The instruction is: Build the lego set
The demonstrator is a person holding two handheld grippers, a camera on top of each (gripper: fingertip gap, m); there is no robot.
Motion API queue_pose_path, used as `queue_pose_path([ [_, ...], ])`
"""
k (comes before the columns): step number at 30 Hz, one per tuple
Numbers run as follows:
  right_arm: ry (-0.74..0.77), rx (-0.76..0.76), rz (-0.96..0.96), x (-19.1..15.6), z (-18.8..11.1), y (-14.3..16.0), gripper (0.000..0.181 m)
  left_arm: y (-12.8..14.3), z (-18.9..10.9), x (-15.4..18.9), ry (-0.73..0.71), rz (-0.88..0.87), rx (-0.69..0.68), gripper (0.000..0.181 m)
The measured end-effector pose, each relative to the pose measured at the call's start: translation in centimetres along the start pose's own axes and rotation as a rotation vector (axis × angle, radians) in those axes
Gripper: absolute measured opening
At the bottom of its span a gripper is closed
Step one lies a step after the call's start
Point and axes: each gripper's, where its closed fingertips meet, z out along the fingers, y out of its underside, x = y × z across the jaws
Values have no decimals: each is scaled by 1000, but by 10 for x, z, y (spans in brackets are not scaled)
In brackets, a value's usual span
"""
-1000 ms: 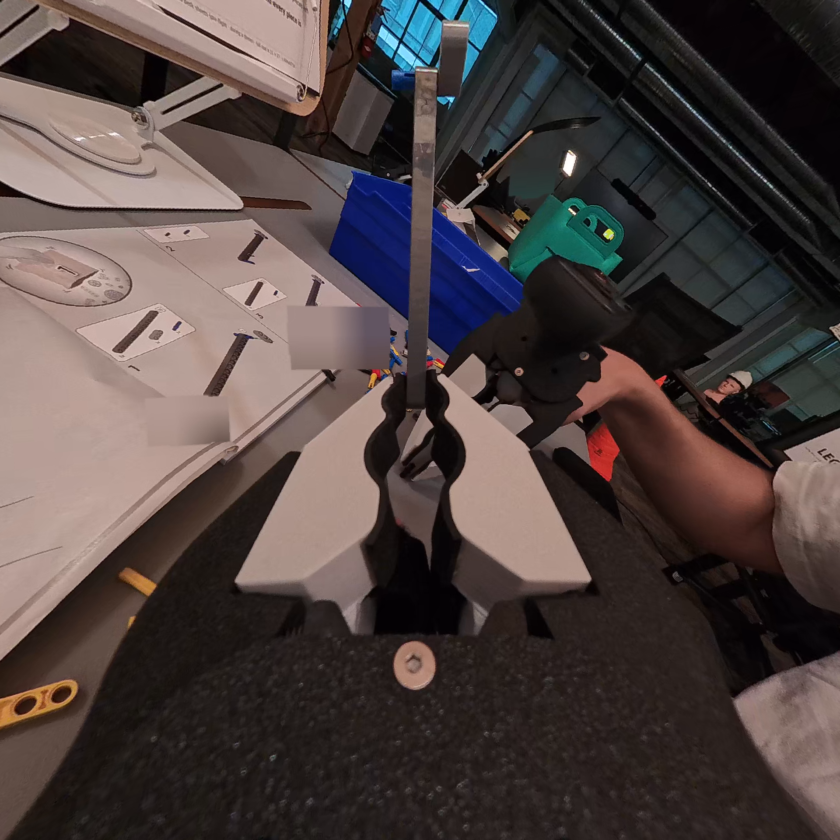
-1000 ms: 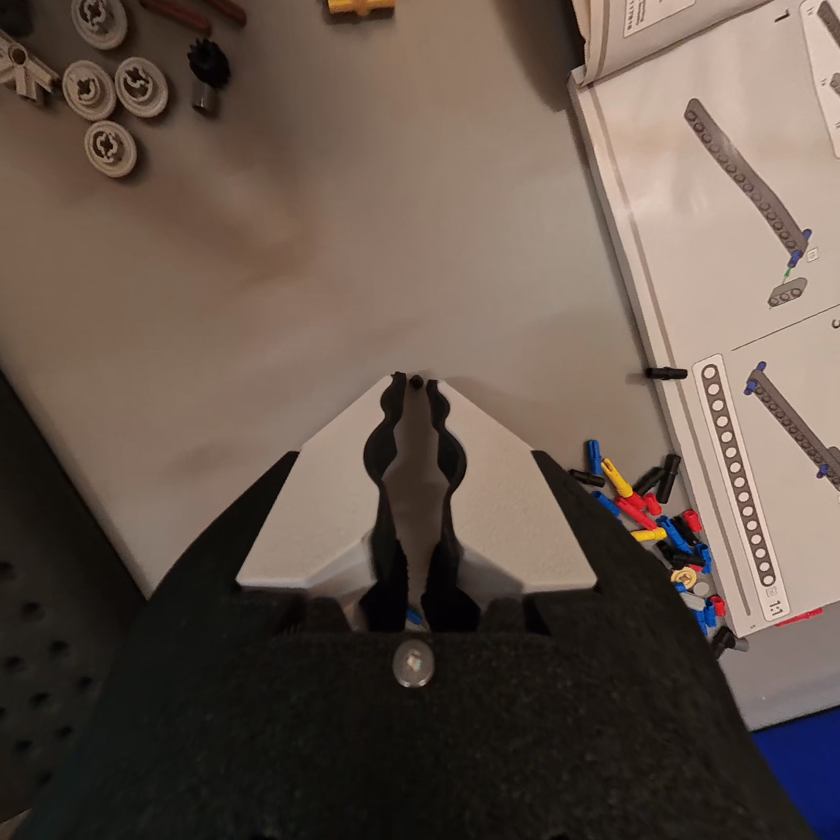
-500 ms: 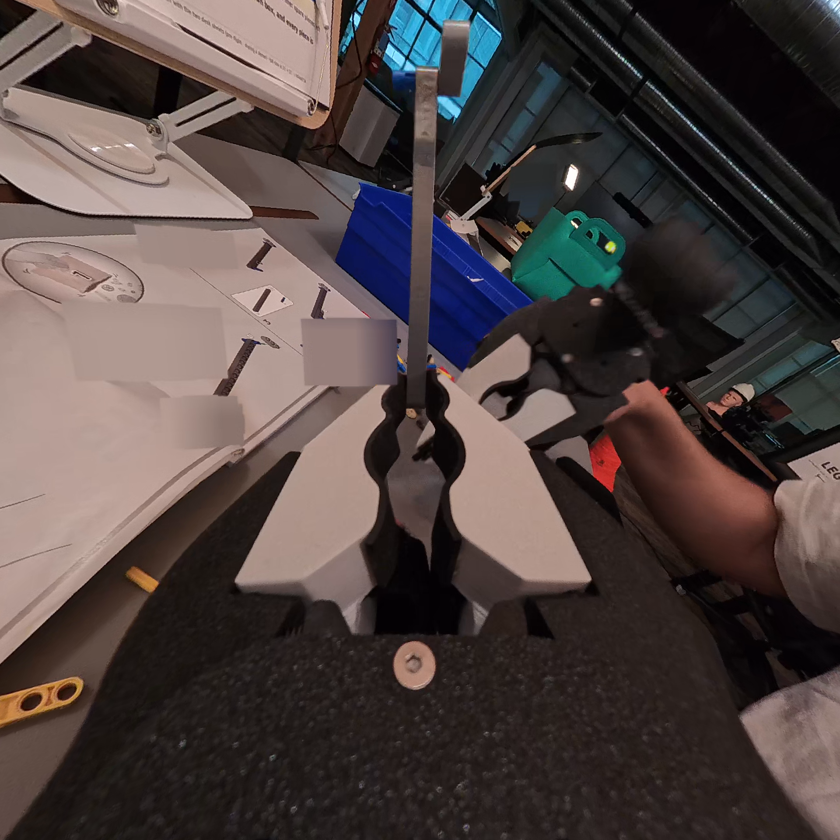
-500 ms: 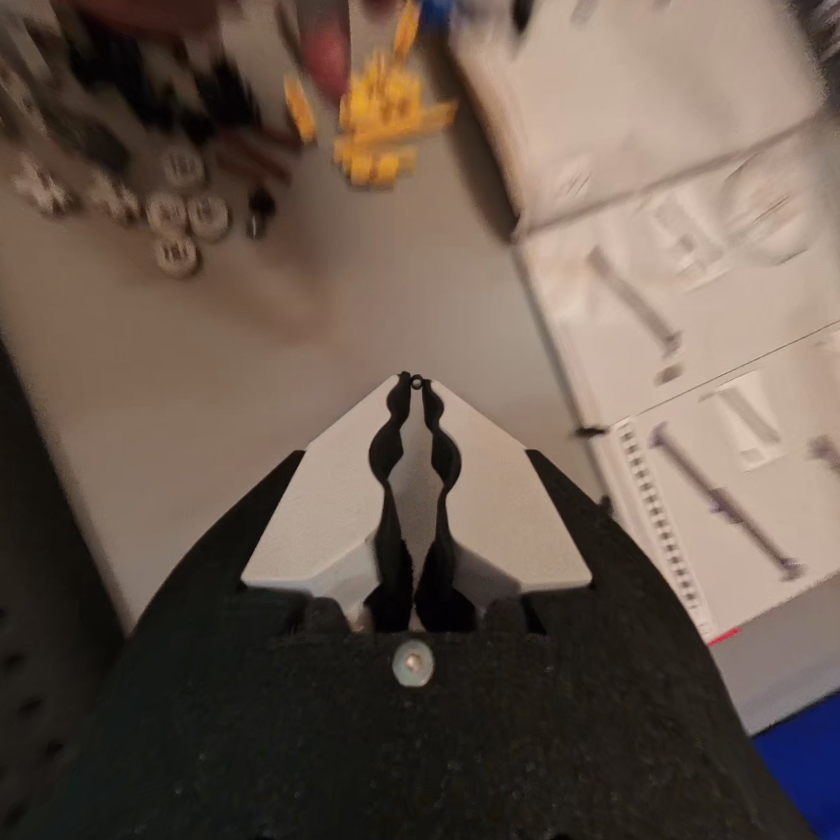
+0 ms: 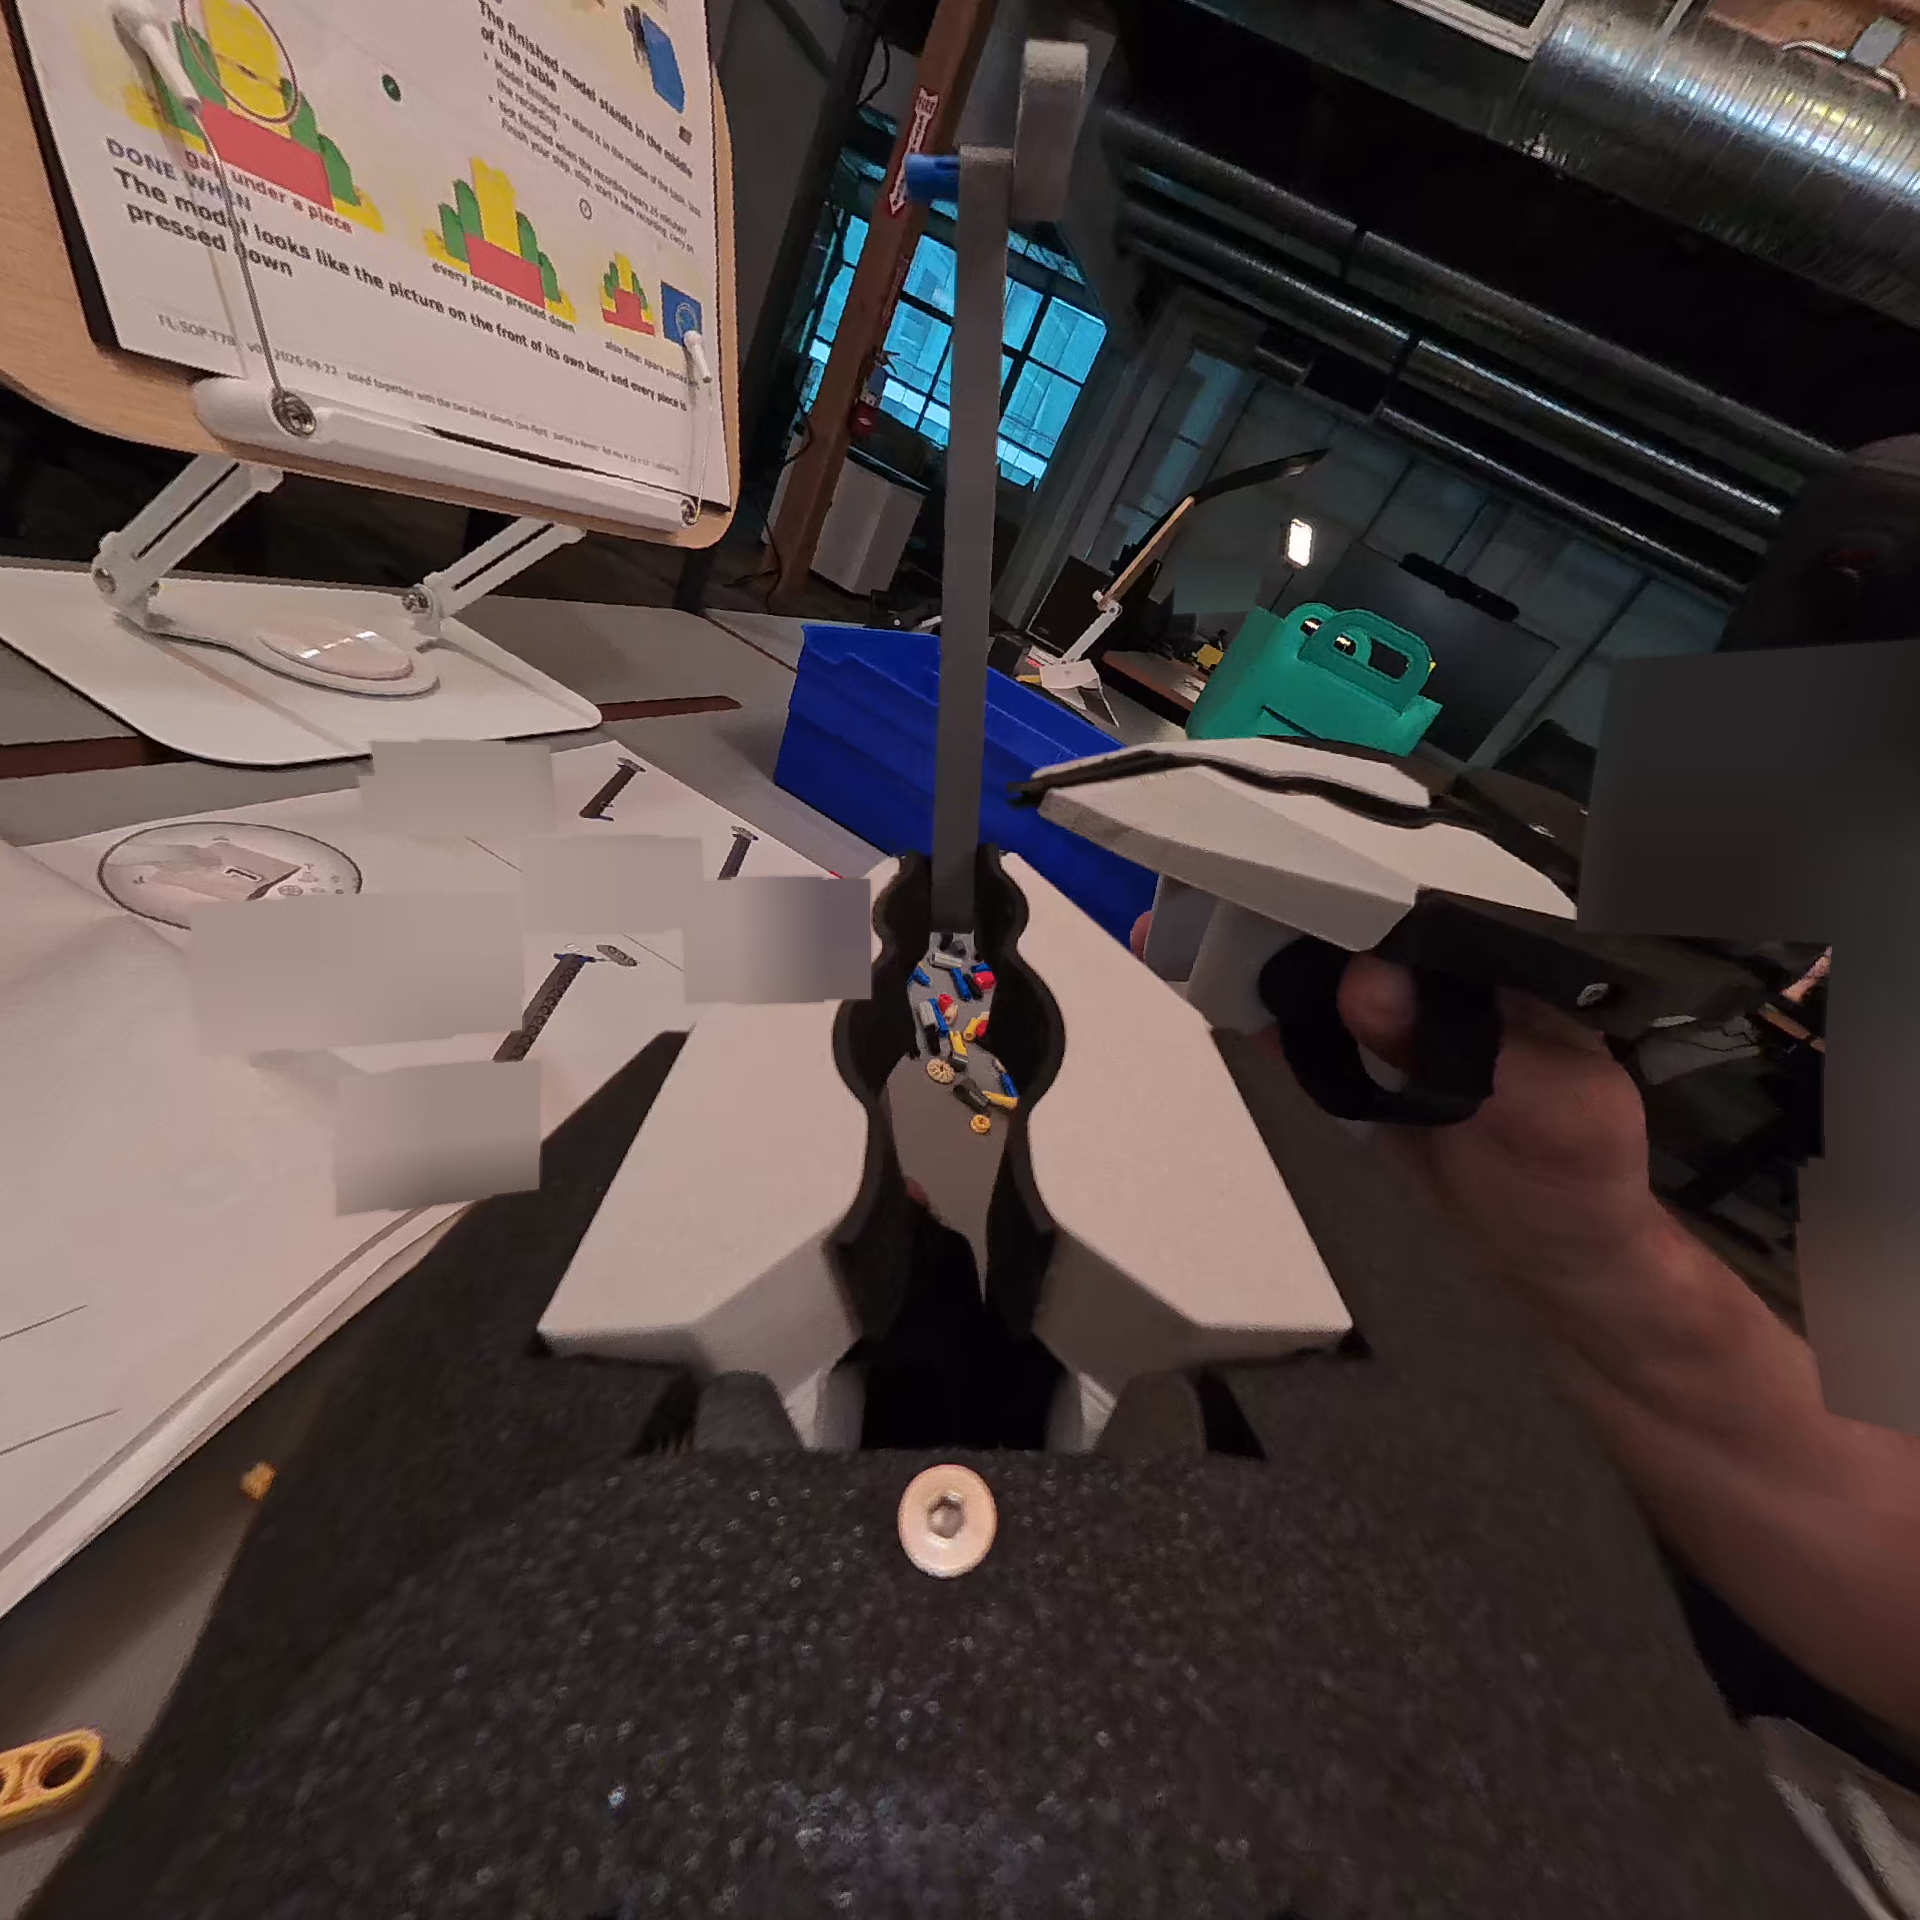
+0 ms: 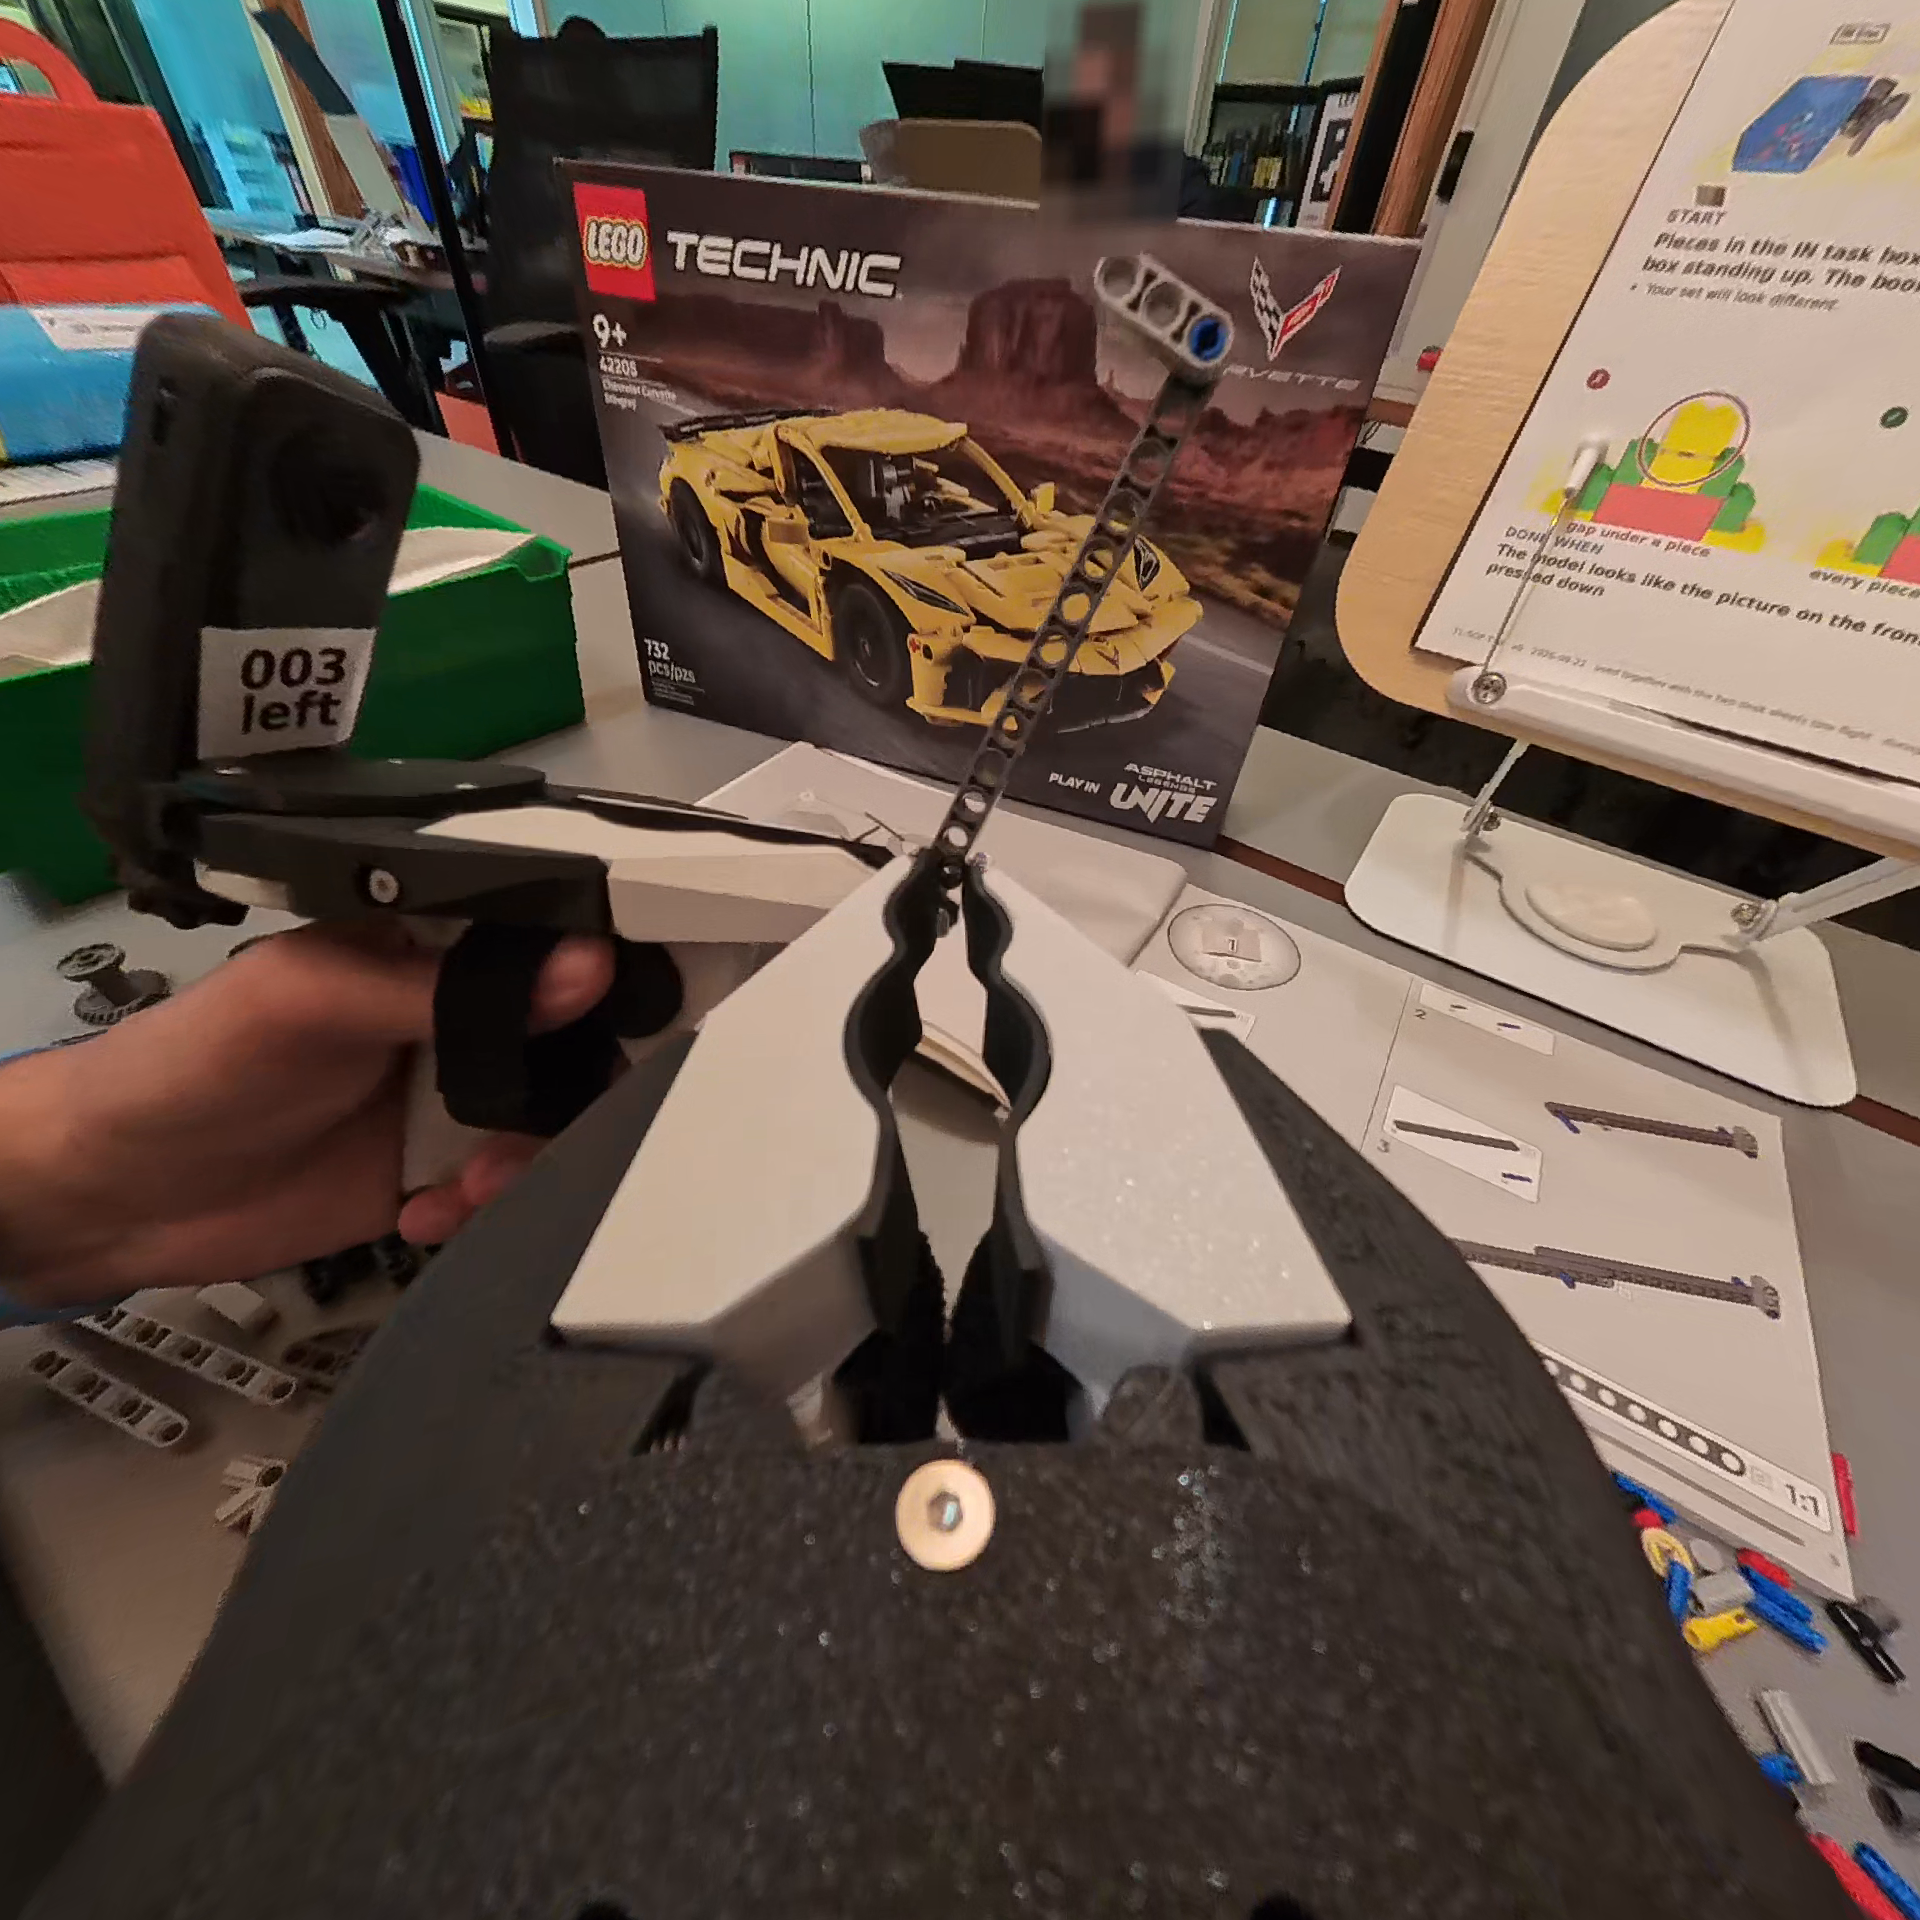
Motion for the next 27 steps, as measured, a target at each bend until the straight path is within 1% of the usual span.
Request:
queue_pose_path([
  [1, -2, 16, -1, -1, -1, -3, 4, -1, 0, 2, 1, 10, 5, 6],
  [3, 7, -10, -10, -1, 1, 0, 4, -2, 0, 4, -1, 26, 11, 6],
  [8, -8, -18, 4, -3, 3, 0, 4, -3, -1, 3, -25, 51, 15, 6],
  [11, -11, -12, 19, -4, 4, 1, 4, -4, -1, 3, -46, 71, 18, 6],
  [17, 20, 32, -17, -5, 4, -2, 4, -7, -2, 3, -89, 138, 29, 6],
  [21, -13, 74, 102, -8, 3, -7, 4, -12, -5, 4, -145, 280, 55, 7],
  [27, -51, 123, 246, -11, 3, -7, 4, -13, -5, 5, -161, 290, 72, 7],
])
